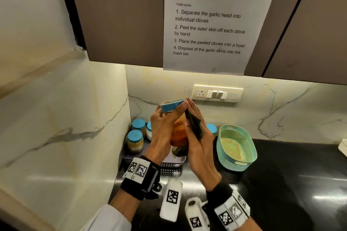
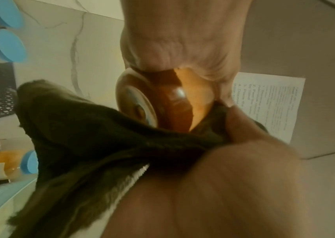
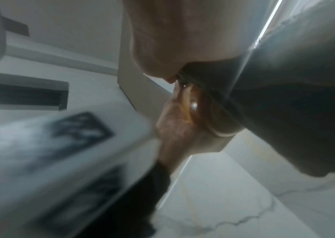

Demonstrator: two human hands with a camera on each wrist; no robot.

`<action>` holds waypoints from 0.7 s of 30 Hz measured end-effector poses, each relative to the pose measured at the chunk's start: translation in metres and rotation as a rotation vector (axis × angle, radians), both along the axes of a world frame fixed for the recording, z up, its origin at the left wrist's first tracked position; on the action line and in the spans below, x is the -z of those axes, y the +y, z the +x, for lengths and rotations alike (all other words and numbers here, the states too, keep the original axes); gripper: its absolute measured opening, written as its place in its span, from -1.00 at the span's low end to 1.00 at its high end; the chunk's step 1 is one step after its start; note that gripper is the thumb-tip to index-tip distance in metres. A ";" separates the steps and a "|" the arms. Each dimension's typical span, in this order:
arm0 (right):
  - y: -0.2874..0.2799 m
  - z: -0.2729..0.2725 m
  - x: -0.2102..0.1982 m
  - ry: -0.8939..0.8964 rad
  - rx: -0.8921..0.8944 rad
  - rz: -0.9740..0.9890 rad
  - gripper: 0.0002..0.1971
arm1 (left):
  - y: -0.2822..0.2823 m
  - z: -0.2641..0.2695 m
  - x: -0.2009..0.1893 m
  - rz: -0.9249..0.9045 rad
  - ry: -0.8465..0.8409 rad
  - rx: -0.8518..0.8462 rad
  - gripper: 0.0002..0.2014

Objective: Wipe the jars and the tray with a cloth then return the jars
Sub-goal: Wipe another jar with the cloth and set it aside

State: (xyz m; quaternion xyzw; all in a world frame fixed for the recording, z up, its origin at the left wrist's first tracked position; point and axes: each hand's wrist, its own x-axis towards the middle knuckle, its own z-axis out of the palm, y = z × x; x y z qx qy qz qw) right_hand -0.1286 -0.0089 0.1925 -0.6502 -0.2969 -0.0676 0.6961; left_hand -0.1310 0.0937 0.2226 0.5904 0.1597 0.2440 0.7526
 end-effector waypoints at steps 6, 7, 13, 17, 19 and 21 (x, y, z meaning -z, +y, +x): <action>-0.009 0.042 -0.023 0.529 0.020 0.225 -0.80 | -0.009 -0.008 0.003 -0.118 0.020 0.137 -0.15; -0.011 0.045 -0.027 0.591 -0.001 0.236 -0.79 | -0.007 -0.007 0.001 -0.127 0.035 0.142 -0.16; -0.005 0.022 -0.026 0.344 0.025 0.155 -0.80 | 0.002 0.001 -0.002 -0.182 0.062 0.113 -0.24; -0.003 0.002 -0.014 -0.055 -0.035 -0.004 -0.57 | 0.010 0.004 0.005 -0.142 0.076 0.092 -0.43; -0.001 0.012 -0.029 0.122 -0.025 0.027 -0.72 | 0.006 0.002 0.005 -0.127 0.065 0.076 -0.44; -0.001 0.024 -0.039 0.309 0.016 0.050 -0.79 | 0.002 0.002 0.006 -0.112 0.036 0.078 -0.30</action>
